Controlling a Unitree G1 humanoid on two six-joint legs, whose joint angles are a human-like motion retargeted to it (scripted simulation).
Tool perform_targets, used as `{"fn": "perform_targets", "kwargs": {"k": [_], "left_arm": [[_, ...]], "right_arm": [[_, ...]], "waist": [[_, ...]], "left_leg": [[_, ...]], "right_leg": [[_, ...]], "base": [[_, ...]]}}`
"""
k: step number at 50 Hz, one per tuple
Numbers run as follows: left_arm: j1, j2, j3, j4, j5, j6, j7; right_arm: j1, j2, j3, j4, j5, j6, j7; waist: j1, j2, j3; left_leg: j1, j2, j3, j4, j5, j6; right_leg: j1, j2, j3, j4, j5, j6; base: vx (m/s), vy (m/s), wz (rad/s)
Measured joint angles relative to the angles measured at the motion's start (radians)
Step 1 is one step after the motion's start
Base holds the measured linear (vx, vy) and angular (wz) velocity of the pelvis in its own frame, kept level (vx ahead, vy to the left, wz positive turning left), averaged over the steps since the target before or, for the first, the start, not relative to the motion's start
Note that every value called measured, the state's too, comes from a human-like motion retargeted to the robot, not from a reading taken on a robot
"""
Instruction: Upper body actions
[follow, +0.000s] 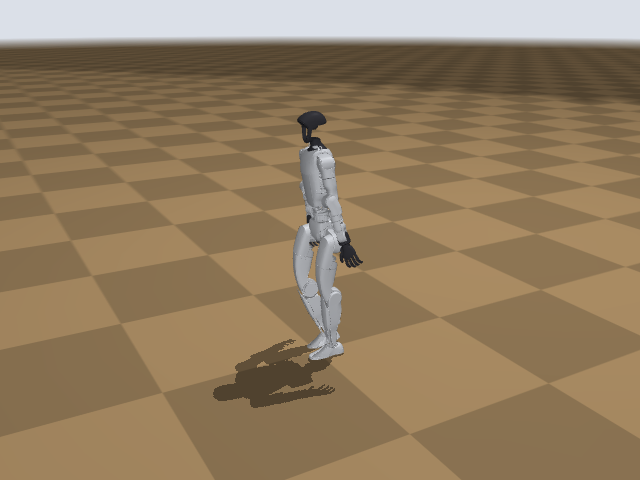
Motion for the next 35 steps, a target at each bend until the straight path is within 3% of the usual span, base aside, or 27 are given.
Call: {"fn": "perform_targets", "kwargs": {"k": [5,6,10,14,25,30,35], "left_arm": [[0.080,-0.003,0.050,-0.002,-0.078,-0.005,-0.025],[0.090,-0.004,0.060,-0.008,-0.076,-0.007,-0.025],[0.103,-0.006,0.072,-0.033,-0.056,-0.006,-0.019],[0.074,-0.012,0.055,-0.069,-0.058,-0.017,0.004],[0.032,-0.032,-0.015,-0.123,-0.026,-0.037,0.059],[0.029,-0.035,-0.019,-0.147,-0.009,-0.044,0.077],[0.025,-0.033,-0.022,-0.126,-0.024,-0.044,0.069]], "right_arm": [[0.002,-0.015,-0.015,0.055,0.071,0.031,0.023],[0.003,-0.014,-0.014,0.055,0.079,0.030,0.023],[0.003,-0.006,-0.004,0.047,0.089,0.017,0.019],[-0.031,0.005,0.027,0.005,0.051,0.010,0.022],[-0.078,0.004,0.074,-0.096,-0.005,0.016,-0.007],[-0.090,0.003,0.073,-0.063,0.018,0.030,0.035],[-0.089,0.007,0.071,-0.030,0.003,0.061,0.040]], "waist": [[0.005,0.004,-0.018],[0.012,0.000,-0.023],[0.046,-0.031,-0.031],[0.074,-0.022,0.007],[0.015,-0.030,0.036],[0.023,-0.048,0.021],[0.009,-0.066,-0.004]], "left_leg": [[-0.078,-0.018,-0.014,0.021,0.039,-0.003],[-0.098,-0.026,-0.016,0.026,0.049,-0.003],[-0.174,-0.068,-0.013,0.041,0.095,-0.001],[-0.224,-0.059,-0.005,0.029,0.144,-0.048],[-0.217,-0.057,0.095,0.026,0.063,-0.080],[-0.195,-0.044,0.019,0.136,0.037,-0.107],[-0.138,0.016,0.077,0.208,-0.007,-0.121]], "right_leg": [[0.137,0.054,-0.034,-0.047,0.061,-0.017],[0.151,0.057,-0.033,-0.072,0.063,-0.043],[0.180,0.058,0.024,-0.233,-0.026,-0.065],[0.169,0.042,-0.065,-0.320,-0.077,-0.108],[0.120,0.020,-0.110,-0.394,0.000,-0.131],[0.093,0.000,-0.102,-0.404,0.023,-0.144],[0.055,-0.020,-0.066,-0.378,0.014,-0.143]], "base": [[-0.41,0.00,0.05],[-0.42,-0.02,0.06],[-0.44,-0.05,-0.05],[-0.67,-0.07,0.15],[-0.41,0.05,0.43],[-0.25,0.09,0.10],[-0.17,0.10,0.13]]}}
